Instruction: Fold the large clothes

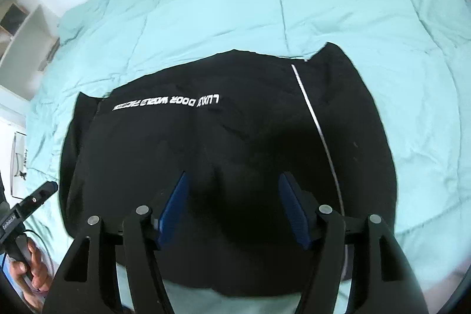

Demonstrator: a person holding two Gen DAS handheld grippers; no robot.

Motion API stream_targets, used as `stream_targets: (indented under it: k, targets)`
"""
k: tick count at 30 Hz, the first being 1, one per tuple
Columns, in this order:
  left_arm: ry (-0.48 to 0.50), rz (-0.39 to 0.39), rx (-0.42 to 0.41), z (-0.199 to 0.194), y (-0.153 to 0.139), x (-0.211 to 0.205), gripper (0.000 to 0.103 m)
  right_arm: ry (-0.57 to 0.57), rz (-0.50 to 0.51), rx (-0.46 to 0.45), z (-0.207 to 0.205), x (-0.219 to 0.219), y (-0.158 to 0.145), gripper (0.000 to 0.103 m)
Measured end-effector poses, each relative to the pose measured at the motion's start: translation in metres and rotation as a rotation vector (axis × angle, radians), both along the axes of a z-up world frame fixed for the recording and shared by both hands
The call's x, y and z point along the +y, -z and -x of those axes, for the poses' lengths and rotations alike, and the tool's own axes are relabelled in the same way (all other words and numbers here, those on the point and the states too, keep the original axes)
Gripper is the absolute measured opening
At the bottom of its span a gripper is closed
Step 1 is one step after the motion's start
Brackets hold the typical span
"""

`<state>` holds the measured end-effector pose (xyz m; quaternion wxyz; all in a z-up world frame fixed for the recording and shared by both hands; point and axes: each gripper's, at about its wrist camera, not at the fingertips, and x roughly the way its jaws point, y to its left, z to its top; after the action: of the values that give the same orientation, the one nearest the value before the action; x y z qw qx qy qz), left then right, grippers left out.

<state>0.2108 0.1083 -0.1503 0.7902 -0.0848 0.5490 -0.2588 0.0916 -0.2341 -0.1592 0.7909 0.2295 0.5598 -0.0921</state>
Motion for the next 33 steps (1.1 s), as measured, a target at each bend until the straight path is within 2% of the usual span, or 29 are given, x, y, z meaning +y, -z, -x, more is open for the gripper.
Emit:
stream_targets:
  k: [2, 7, 12, 18, 26, 30, 33]
  targets:
    - [0.005, -0.023, -0.041, 0.007, -0.016, -0.009, 0.058, -0.008, -0.006, -0.007, 0.006, 0.005, -0.012, 0.067]
    - [0.03, -0.033, -0.104, 0.025, -0.054, -0.012, 0.059, -0.003, 0.054, -0.034, 0.017, 0.018, -0.043, 0.067]
    - [0.113, -0.181, -0.274, 0.049, -0.097, -0.05, 0.059, 0.027, 0.093, -0.083, 0.027, 0.027, -0.076, 0.068]
    - [0.118, -0.218, -0.383, 0.072, -0.143, -0.064, 0.059, 0.047, 0.162, -0.139, 0.038, 0.037, -0.118, 0.068]
    - [0.092, -0.214, -0.464, 0.089, -0.192, -0.067, 0.06, 0.045, 0.246, -0.213, 0.048, 0.054, -0.175, 0.078]
    - [0.076, -0.203, -0.471, 0.096, -0.201, -0.066, 0.061, 0.031, 0.282, -0.239, 0.051, 0.065, -0.191, 0.081]
    - [0.057, -0.203, -0.441, 0.097, -0.197, -0.065, 0.061, 0.024, 0.311, -0.252, 0.054, 0.072, -0.198, 0.081]
